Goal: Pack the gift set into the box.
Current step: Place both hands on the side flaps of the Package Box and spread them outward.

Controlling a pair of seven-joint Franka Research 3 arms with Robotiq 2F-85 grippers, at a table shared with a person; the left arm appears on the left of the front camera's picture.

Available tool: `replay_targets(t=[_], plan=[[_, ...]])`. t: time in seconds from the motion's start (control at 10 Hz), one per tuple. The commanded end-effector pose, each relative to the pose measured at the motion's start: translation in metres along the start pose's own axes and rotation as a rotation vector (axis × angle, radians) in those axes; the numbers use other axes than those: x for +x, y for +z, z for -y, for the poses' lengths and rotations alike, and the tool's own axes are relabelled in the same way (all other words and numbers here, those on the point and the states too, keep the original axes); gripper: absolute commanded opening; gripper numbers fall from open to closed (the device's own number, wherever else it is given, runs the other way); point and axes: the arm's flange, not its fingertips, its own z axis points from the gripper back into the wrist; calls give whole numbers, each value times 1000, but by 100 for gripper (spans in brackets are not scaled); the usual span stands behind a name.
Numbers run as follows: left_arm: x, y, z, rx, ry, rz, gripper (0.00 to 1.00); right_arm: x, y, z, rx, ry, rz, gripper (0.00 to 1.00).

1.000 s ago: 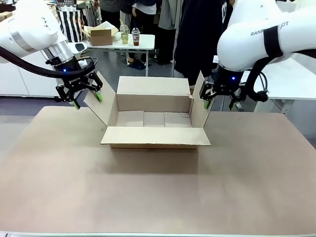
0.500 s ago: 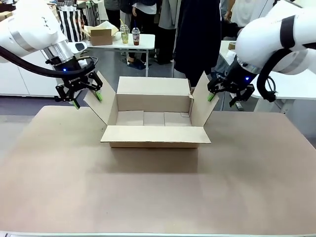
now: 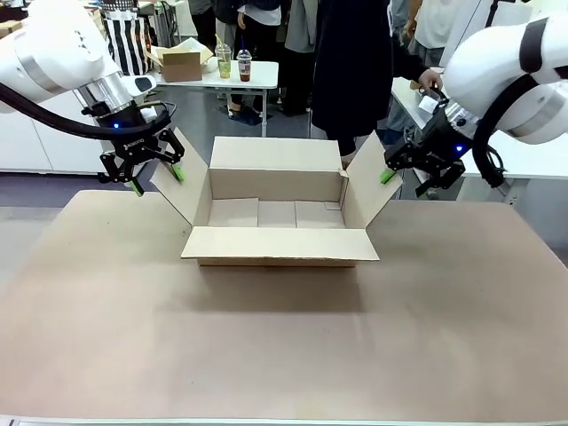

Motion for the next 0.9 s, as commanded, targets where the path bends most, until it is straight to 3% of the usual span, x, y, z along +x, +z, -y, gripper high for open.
replay_targets(t=[0.0, 0.2, 0.8], plan=[[-2, 2, -1, 10, -5, 4, 100, -7, -2, 23, 93, 22, -10, 100], [-2, 2, -1, 10, -5, 4, 100, -2, -2, 8, 29, 0, -4, 100], [-2, 2, -1, 10, -5, 4, 100, -2, -2, 8, 29, 0, -4, 100]])
